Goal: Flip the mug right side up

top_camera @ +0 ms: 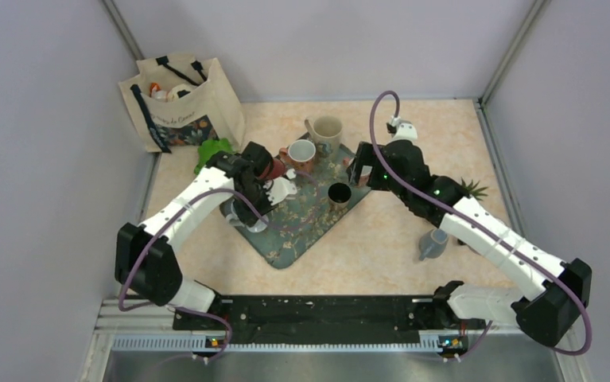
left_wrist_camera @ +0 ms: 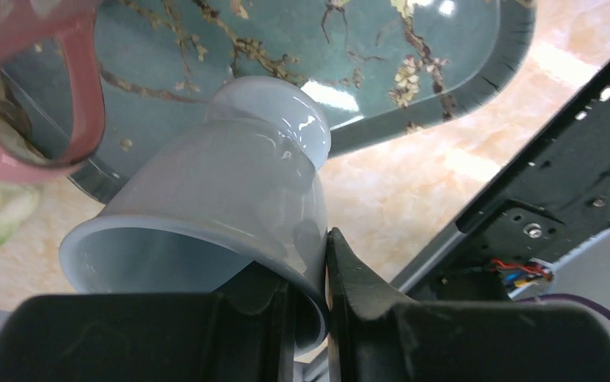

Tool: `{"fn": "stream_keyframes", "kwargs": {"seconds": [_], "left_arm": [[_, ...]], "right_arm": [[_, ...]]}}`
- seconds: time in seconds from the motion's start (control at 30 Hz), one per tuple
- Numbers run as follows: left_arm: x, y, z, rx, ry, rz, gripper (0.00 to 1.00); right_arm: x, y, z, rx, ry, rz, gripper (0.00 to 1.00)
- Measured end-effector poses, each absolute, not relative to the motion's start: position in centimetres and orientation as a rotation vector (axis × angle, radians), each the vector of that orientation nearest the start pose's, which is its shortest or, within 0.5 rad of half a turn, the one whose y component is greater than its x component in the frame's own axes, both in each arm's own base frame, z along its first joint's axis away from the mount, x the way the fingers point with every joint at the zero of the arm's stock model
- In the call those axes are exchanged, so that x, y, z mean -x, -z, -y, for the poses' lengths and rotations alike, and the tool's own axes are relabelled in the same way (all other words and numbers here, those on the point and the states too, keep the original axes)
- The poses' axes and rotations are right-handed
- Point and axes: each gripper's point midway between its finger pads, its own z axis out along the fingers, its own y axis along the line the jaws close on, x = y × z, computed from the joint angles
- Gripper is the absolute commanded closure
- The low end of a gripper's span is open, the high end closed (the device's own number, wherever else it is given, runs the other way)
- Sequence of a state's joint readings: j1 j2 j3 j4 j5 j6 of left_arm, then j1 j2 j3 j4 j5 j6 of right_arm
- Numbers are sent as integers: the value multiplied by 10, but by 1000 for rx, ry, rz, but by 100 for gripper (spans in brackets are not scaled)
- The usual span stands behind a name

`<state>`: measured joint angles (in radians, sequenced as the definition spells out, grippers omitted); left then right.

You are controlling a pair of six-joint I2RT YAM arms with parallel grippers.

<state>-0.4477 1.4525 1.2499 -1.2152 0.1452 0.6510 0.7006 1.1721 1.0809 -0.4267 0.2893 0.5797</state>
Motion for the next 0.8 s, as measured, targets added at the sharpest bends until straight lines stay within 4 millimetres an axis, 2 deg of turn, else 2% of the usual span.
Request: {"fn": "stream_keyframes", "kwargs": {"seconds": [0.07, 0.2, 0.33, 0.43, 0.6, 0.8], "left_arm": [[-226, -123, 111, -1609, 146, -2499, 100], [-237, -97, 116, -1698, 19, -2490, 100], [-242, -77, 114, -1736, -67, -2491, 99], [-248, -76, 113, -1726, -108, -2474, 72], [-254, -75, 114, -1720, -131, -2450, 54], [-250, -79, 116, -1748, -97, -2445, 42]], "right_arm": [[-300, -239, -202, -99, -450, -2110, 1], [-306, -224, -164, -232, -336, -2157, 1], [-300, -208, -131, -316, -192, -2208, 1], [-289, -199, -112, -361, -97, -2246, 1], [-268, -185, -84, -450, 28, -2277, 1], [-243, -168, -52, -594, 105, -2281, 1]]}}
